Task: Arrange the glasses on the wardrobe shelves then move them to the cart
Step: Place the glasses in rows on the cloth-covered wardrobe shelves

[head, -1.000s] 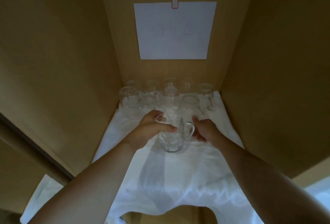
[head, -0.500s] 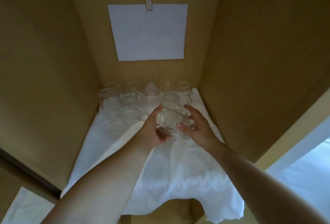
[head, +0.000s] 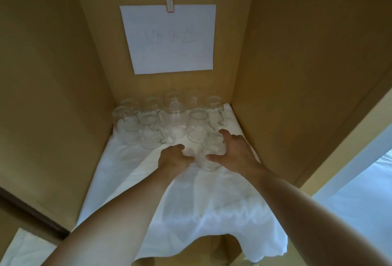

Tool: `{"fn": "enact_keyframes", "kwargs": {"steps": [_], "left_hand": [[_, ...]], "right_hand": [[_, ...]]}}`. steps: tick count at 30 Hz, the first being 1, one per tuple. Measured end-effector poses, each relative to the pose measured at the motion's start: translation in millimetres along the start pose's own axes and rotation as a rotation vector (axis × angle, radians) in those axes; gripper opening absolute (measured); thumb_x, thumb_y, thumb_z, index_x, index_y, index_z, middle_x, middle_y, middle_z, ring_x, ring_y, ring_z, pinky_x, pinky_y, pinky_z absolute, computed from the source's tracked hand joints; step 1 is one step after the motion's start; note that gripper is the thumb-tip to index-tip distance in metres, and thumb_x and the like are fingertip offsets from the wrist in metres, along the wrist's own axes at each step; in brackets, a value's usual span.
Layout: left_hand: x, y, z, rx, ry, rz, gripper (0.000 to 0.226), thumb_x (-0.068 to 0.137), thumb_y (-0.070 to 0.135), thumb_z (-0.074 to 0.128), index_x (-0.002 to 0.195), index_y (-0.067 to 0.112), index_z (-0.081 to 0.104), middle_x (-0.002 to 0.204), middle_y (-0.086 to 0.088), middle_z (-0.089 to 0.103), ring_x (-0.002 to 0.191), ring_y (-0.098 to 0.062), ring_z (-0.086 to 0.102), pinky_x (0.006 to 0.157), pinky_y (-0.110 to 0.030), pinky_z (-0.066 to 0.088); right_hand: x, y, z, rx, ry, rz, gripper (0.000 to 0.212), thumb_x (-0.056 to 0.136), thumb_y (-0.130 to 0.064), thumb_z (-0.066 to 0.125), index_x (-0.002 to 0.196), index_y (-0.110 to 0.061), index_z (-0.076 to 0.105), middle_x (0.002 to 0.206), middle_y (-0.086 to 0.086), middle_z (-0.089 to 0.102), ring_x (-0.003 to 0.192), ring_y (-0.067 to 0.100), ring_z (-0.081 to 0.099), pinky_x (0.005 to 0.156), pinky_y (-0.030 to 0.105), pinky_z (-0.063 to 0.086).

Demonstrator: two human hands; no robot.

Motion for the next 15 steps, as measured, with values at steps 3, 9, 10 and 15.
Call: {"fn": "enact_keyframes", "kwargs": {"steps": [3, 9, 10, 15], "left_hand": [[-4, -16, 18, 0.233, -0.167, 0.107, 0.098, 0.066, 0.069, 0.074, 0.152, 0.040, 0.037, 0.159, 0.004, 0.036, 0.147, -0.027, 0.032, 0.115, -0.046, 0.037], [0, -30, 32, 0.419, -0.258, 0.192, 0.096, 0.079, 0.074, 0.064, 0.158, 0.041, 0.021, 0.167, 0.000, 0.014, 0.152, -0.036, 0.014, 0.119, -0.061, 0.019], [0, -28, 32, 0.433, -0.271, 0.191, 0.096, 0.080, 0.073, 0.064, 0.158, 0.041, 0.020, 0.167, -0.001, 0.014, 0.151, -0.037, 0.014, 0.118, -0.062, 0.020], [1, -23, 30, 0.463, -0.292, 0.182, 0.094, 0.082, 0.070, 0.066, 0.158, 0.039, 0.021, 0.166, -0.002, 0.014, 0.150, -0.038, 0.016, 0.117, -0.063, 0.023]], "right_hand": [[8, -3, 15, 0.117, -0.140, -0.006, 0.115, 0.066, -0.051, 0.089, 0.157, -0.028, 0.023, 0.150, 0.004, 0.042, 0.135, 0.025, 0.043, 0.105, 0.032, 0.041], [20, 6, 17, 0.163, -0.051, 0.110, 0.115, 0.061, -0.050, 0.092, 0.155, -0.028, 0.028, 0.135, 0.003, 0.061, 0.125, 0.027, 0.057, 0.092, 0.031, 0.047], [22, 10, 14, 0.153, -0.019, 0.150, 0.116, 0.061, -0.052, 0.092, 0.155, -0.027, 0.028, 0.135, 0.004, 0.061, 0.126, 0.028, 0.057, 0.093, 0.031, 0.048], [35, 27, -2, 0.110, 0.082, 0.258, 0.111, 0.064, -0.049, 0.092, 0.154, -0.022, 0.033, 0.137, 0.005, 0.062, 0.126, 0.028, 0.058, 0.096, 0.036, 0.051]]}}
Point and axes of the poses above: each hand's wrist, its own x-axis towards the middle knuckle, its own z-axis out of the palm, y = z × x, the point moved 4 cm from there along x, towards the middle knuckle
